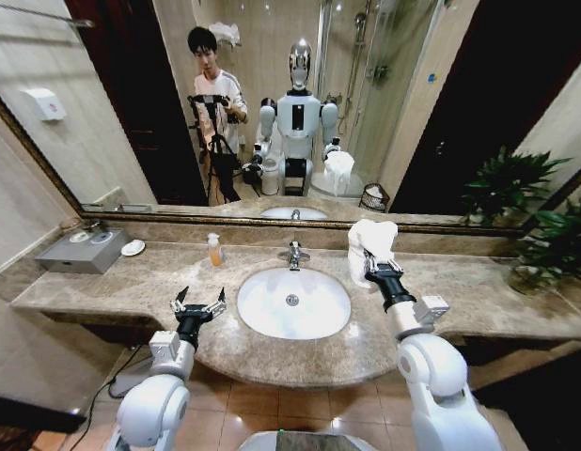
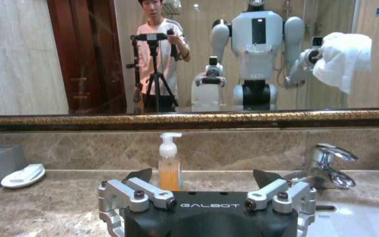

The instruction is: Pick up the towel from the sink counter and wipe the mirror surface.

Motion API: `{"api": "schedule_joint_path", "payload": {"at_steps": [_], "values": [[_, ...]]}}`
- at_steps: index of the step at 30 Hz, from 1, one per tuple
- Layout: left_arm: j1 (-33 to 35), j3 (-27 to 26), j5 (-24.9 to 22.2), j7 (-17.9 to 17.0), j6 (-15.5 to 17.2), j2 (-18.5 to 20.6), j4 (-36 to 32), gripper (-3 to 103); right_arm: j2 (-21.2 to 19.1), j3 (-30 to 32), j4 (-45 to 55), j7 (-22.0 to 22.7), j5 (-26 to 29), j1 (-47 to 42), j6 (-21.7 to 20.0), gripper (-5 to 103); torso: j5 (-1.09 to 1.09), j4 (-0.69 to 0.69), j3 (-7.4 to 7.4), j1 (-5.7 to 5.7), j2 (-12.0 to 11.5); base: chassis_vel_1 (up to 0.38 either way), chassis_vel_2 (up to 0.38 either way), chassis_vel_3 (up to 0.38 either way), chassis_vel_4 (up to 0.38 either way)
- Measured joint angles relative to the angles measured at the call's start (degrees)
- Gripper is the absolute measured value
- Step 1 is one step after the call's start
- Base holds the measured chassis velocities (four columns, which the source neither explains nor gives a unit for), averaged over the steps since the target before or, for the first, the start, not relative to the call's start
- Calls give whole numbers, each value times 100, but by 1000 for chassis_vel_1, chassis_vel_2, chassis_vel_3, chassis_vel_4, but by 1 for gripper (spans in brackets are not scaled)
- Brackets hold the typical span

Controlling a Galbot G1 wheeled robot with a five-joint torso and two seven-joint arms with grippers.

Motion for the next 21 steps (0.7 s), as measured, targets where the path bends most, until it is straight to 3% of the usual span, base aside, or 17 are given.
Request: {"api": "schedule_joint_path", "payload": {"at_steps": [21], "values": [[-1, 0, 0, 0, 0, 0, 0, 100, -26, -77, 169, 41, 22, 97, -108, 12, 0, 0, 1, 3, -2, -88, 81, 90, -89]]}}
